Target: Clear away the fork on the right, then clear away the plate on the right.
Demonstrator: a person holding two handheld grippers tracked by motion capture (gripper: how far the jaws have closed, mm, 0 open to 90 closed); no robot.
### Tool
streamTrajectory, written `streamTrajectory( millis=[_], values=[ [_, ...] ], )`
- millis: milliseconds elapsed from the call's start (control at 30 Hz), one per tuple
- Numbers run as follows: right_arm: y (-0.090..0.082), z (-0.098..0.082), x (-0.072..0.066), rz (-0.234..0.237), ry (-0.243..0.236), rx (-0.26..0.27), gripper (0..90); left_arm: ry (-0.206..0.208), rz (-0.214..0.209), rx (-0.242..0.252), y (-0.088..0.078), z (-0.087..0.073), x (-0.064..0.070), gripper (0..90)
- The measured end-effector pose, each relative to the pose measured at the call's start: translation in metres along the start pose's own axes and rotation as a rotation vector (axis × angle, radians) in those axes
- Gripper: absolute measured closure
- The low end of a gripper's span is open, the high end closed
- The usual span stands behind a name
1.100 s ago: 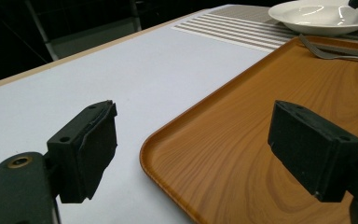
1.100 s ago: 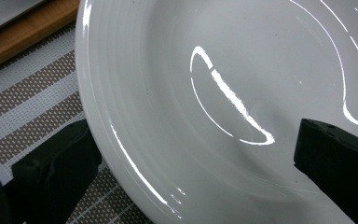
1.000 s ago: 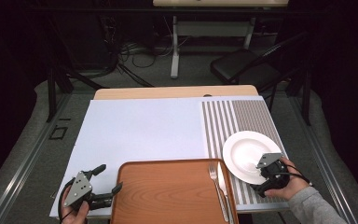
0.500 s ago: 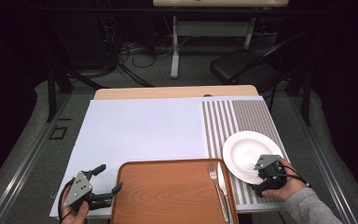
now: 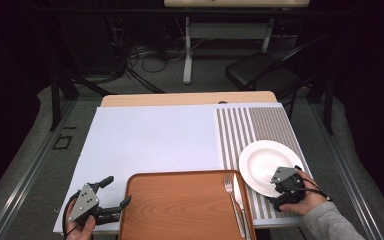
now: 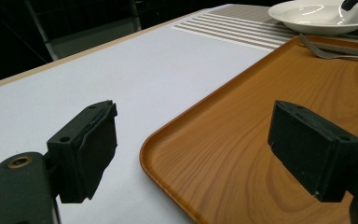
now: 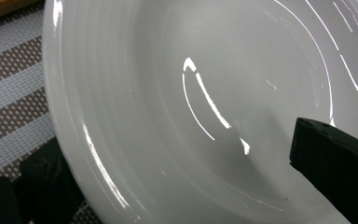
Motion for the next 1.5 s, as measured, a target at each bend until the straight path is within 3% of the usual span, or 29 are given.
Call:
streamTrajectory(
  millis=[267, 300, 333, 600, 1067, 1133, 1167, 1500],
  values=[
    [0.0018, -0.0001, 0.0007, 0.004, -0.001, -0.007, 0.0, -0.004, -0.001, 0.001, 0.0007, 0.0004, 0.0, 15.7],
    [0.0002, -0.0024, 0.0003, 0.008, -0.001, -0.038, 0.0, -0.003, -0.002, -0.001, 0.001, 0.0002, 0.0003, 15.7],
    [0.0016, -0.0004, 0.0002, 0.006, 0.005, -0.012, 0.0, -0.004, -0.004, 0.0, 0.0014, 0.0003, 0.0006, 15.7],
    [0.0012, 0.0003, 0.0015, 0.0, -0.007, 0.001, 1.1, -0.006, -0.003, 0.002, 0.0011, 0.0003, -0.0003, 15.7],
    [-0.0005, -0.0001, 0.0003, -0.001, -0.011, -0.01, 2.5, -0.002, -0.005, 0.0, 0.002, 0.0004, -0.0001, 15.7],
    [0.0018, 0.0034, -0.0001, -0.005, -0.004, 0.04, 2.8, -0.002, -0.006, -0.001, 0.0023, 0.0004, 0.0003, 15.7],
    [-0.0004, 0.0006, 0.0001, -0.004, -0.013, 0.001, 3.0, -0.001, -0.005, -0.003, 0.0023, 0.0002, 0.0002, 15.7],
    [-0.0055, 0.0038, 0.0012, -0.026, -0.027, 0.007, 4.8, -0.002, -0.006, -0.002, 0.0026, 0.0005, 0.0003, 15.7]
  ],
)
Point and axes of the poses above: each handheld gripper's, and its own axes: y roughly forward along the jaws, z roughly out of its top, x roughly to its right, the point moved 9 cm from there along y, roughly forward along the jaws, and after that the axes turned 10 degrees about -x, right-handed, at the moved point
